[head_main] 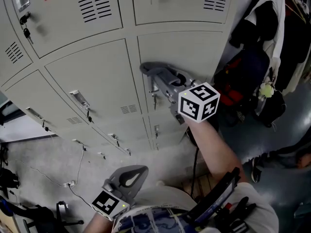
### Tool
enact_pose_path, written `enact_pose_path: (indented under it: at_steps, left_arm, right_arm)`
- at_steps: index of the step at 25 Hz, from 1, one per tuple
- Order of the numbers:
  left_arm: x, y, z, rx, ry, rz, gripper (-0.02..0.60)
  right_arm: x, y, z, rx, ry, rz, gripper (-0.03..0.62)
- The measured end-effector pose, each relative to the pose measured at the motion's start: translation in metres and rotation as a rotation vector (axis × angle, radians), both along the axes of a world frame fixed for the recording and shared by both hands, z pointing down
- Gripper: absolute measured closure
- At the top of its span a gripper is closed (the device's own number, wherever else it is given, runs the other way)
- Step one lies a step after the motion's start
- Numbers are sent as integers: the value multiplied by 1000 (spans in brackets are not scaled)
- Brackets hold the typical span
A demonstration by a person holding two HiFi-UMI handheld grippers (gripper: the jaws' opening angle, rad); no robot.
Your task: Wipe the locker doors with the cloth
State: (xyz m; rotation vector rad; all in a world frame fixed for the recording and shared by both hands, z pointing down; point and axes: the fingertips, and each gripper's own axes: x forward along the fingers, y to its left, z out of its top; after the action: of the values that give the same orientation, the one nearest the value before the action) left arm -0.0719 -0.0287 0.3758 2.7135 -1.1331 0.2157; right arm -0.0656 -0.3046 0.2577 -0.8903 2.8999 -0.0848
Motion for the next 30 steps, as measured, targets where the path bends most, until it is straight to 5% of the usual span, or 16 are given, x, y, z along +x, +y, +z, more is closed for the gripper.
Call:
enact_pose_path:
  at_steps: [30]
  left_arm:
    - [45, -21, 0, 0, 8, 117, 580]
  right_arm:
    - [213, -65, 6, -46, -91, 404, 502]
